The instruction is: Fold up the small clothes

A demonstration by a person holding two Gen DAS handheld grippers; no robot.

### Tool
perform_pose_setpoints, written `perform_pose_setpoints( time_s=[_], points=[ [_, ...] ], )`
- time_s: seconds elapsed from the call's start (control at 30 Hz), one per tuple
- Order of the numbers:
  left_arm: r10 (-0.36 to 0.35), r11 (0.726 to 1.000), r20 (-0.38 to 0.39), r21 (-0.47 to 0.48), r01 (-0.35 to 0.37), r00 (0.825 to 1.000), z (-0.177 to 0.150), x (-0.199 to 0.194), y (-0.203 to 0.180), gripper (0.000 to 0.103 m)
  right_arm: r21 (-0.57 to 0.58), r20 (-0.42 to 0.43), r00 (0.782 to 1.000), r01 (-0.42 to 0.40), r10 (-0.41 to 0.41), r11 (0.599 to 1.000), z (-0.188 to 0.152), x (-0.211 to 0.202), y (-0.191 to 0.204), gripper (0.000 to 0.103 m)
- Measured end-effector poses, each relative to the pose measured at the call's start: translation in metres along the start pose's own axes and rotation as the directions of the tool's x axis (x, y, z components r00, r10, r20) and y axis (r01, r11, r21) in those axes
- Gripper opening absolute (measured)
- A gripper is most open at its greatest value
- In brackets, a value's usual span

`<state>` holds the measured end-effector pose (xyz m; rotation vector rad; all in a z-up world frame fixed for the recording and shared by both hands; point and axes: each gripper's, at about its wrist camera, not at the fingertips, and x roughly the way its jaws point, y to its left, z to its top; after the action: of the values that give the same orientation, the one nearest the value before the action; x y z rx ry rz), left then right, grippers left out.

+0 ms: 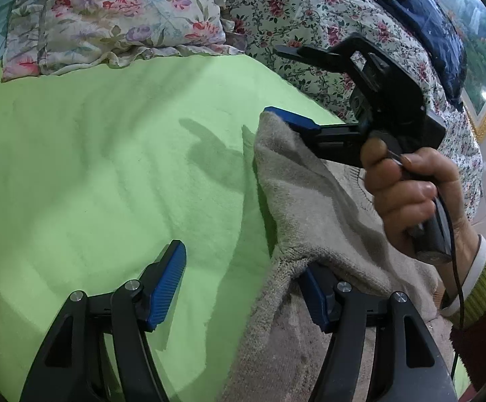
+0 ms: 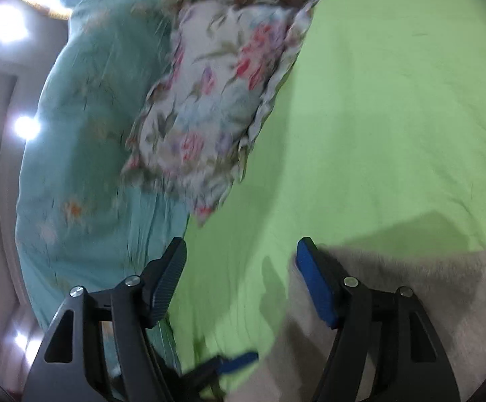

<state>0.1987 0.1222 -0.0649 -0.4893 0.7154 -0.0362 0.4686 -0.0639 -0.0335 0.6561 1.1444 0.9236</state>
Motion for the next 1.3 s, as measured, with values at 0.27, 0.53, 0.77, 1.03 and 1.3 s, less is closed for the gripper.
perform_pose_setpoints(
  time_s=[0.27,0.53,0.77,1.03,1.3],
  points=[
    [-0.148,0.989,-0.07,0.009,0.149,0.986,0.003,-0.008,0.0,0.073,-0.058,0.184,0.954,0.251,-0.237,0.966,-0.044,-0.096,0.024,0.07],
    [-0.089,0.982,-0.1,0.158,0.104,0.991,0.011,-0.027,-0.025,0.082,0.115,0.441,0.697,0.581,-0.566,0.806,-0.173,-0.275,0.017,0.069],
    [0.116,0.972,-0.104,0.219,-0.091,0.988,0.034,0.01,-0.042,0.082,0.308,0.391,0.5,0.72,-0.772,0.622,-0.242,-0.326,-0.018,0.07],
    [0.249,0.934,-0.163,0.3,-0.192,0.955,0.024,0.04,-0.053,0.081,0.211,0.417,0.555,0.711,-0.72,0.671,-0.231,-0.307,-0.006,0.003],
    [0.258,0.93,-0.183,0.311,-0.193,0.949,0.021,0.03,-0.055,0.082,0.305,0.281,0.514,0.753,-0.811,0.583,-0.242,-0.308,-0.042,0.007]
  ],
)
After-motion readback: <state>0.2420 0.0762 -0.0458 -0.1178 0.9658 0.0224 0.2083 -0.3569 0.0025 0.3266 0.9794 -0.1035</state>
